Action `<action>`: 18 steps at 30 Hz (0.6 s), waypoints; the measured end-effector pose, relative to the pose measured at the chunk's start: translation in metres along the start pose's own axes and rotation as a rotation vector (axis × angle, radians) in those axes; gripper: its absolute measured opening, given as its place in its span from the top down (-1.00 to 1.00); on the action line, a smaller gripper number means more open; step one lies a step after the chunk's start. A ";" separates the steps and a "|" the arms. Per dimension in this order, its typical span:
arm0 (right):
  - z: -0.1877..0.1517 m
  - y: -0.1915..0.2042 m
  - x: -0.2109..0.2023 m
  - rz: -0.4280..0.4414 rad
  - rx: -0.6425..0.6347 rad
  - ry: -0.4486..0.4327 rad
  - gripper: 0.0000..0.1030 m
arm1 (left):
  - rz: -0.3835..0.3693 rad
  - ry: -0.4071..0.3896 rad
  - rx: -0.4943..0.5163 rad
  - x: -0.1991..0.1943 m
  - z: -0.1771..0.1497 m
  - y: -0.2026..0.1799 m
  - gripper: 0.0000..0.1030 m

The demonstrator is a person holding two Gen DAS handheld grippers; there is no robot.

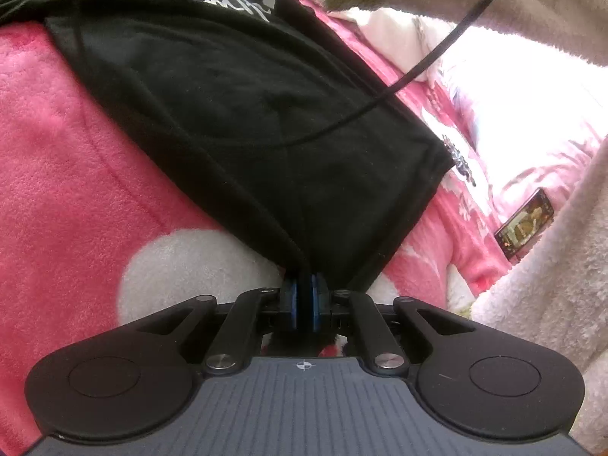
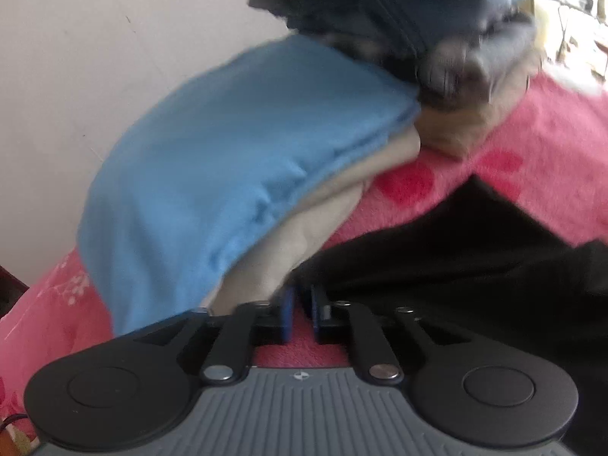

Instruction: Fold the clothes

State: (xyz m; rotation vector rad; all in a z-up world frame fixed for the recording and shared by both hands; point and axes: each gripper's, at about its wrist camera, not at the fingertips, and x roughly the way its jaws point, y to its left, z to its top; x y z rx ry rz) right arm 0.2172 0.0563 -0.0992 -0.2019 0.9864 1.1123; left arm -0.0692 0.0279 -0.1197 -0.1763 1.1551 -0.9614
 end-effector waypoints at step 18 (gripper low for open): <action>0.080 -0.102 0.007 -0.199 0.386 0.096 0.35 | -0.023 -0.005 -0.016 0.001 0.001 0.005 0.89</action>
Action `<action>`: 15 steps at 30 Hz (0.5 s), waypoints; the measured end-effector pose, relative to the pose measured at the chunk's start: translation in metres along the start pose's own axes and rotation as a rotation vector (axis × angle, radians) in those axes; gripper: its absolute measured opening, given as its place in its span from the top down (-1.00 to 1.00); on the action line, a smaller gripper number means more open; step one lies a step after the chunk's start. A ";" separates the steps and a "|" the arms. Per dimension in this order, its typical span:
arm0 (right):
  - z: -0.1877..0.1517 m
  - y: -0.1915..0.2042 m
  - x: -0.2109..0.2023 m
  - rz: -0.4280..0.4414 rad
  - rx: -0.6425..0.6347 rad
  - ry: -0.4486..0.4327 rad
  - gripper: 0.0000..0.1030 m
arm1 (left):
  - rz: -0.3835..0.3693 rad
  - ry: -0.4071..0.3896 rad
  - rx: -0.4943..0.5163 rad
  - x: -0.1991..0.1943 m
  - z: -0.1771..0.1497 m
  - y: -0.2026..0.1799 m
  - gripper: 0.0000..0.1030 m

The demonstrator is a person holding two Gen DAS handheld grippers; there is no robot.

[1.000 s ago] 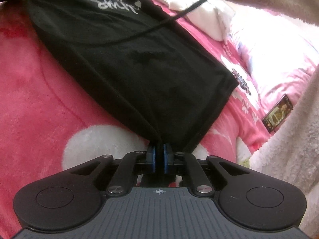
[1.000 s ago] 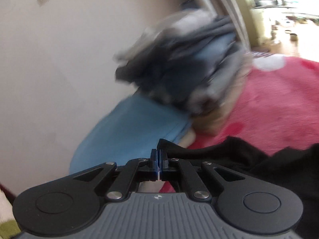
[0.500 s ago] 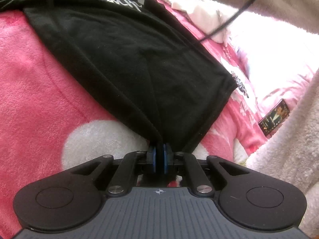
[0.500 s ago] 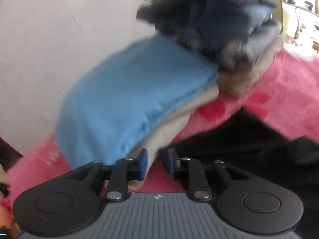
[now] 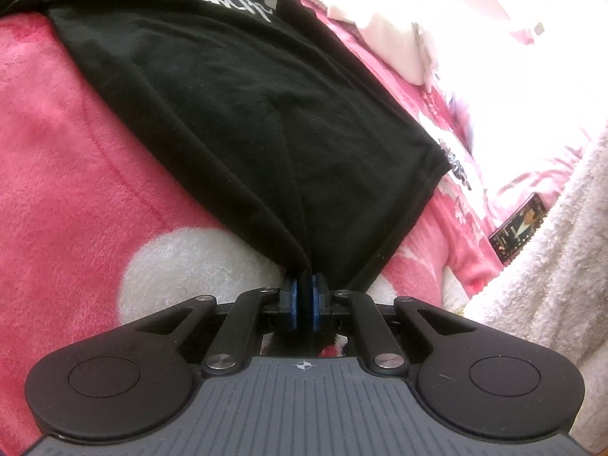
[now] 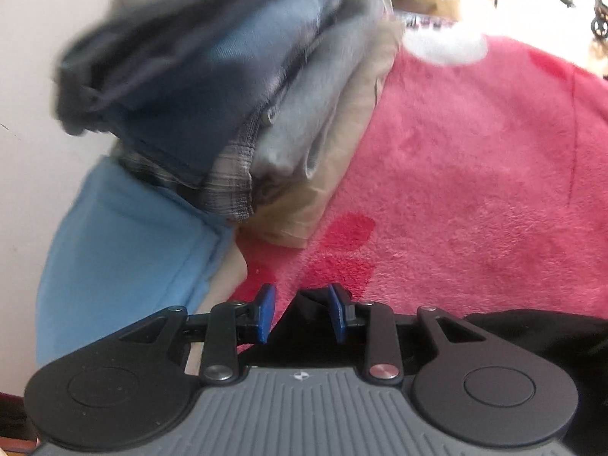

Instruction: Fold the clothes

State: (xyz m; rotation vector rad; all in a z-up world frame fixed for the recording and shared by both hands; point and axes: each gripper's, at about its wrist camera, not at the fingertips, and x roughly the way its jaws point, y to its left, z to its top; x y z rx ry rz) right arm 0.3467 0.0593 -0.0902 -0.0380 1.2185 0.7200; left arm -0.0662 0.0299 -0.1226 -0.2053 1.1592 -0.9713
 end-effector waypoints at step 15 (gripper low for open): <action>0.004 0.015 0.009 0.007 -0.069 -0.071 0.95 | -0.016 -0.001 0.007 0.000 0.000 0.003 0.89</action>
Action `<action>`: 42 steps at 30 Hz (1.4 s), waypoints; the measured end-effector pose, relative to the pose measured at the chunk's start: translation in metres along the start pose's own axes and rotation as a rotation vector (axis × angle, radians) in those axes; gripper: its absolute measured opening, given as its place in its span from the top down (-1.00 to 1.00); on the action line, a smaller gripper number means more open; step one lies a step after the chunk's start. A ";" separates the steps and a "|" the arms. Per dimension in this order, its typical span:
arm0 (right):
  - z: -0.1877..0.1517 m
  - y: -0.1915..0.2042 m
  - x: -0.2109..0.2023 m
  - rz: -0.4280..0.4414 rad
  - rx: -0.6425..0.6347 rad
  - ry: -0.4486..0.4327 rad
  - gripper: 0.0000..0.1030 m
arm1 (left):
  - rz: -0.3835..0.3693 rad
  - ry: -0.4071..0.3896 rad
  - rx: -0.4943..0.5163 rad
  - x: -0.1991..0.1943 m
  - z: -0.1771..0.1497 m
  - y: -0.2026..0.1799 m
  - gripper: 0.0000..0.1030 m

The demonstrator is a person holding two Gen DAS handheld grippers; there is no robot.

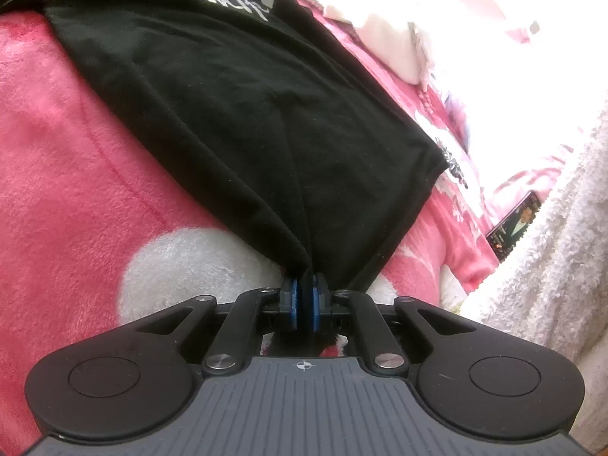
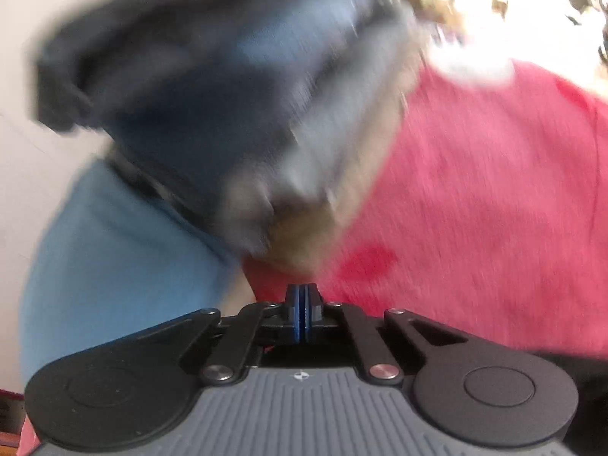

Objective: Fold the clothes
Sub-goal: 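Hold the hem with the left gripper while the right gripper grasps the shirt beside it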

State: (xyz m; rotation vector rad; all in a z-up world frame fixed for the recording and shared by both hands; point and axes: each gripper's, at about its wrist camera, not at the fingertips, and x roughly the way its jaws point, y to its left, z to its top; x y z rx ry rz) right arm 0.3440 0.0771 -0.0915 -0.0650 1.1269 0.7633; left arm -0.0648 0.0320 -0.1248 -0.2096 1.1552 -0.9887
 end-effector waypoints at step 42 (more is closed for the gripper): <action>-0.225 0.013 -0.257 -0.013 -0.101 -0.125 -0.06 | 0.006 0.078 -0.022 -0.023 -0.011 -0.003 0.80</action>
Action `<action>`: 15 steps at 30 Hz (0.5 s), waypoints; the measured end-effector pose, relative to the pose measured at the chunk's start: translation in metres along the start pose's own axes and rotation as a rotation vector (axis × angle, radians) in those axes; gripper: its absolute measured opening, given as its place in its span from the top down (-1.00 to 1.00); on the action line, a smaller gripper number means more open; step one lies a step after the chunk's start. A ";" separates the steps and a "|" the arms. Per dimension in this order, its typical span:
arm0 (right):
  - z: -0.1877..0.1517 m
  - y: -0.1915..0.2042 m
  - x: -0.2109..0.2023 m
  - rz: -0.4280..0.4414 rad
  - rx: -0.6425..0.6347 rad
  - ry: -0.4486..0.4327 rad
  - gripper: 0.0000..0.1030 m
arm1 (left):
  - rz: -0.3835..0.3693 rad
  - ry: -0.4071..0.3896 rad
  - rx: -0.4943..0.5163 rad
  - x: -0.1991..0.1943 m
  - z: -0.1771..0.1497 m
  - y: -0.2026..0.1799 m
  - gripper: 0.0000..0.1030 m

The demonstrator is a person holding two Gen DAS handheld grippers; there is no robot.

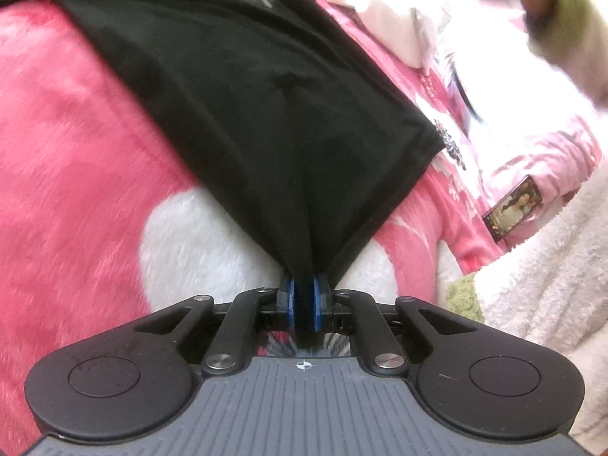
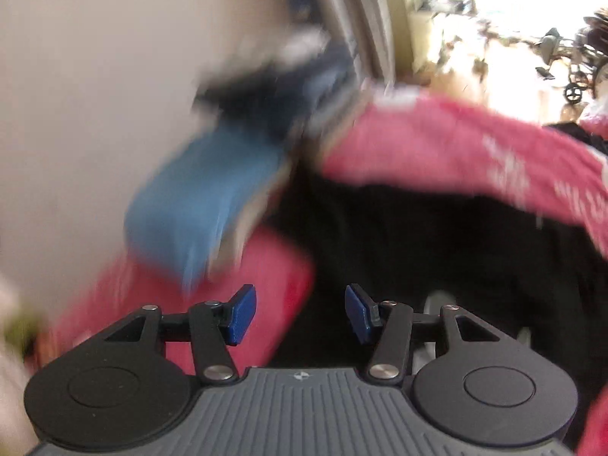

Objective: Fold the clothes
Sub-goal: 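Hold the hem with the left gripper while the right gripper grasps the shirt beside it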

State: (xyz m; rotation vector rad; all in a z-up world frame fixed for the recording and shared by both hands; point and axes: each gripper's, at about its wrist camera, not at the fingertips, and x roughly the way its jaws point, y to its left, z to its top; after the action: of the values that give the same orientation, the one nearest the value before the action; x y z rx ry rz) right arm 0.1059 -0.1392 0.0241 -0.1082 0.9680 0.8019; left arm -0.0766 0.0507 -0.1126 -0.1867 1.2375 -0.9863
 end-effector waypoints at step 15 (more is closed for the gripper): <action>-0.208 0.147 0.026 0.016 -0.597 0.219 0.12 | 0.027 0.033 -0.097 0.000 0.001 0.004 0.45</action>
State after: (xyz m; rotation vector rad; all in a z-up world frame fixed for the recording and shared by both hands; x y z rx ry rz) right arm -0.1259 -0.1074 -0.0801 -0.7172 0.9063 1.0907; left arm -0.0740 0.0522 -0.1148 -0.2303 1.3160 -0.9096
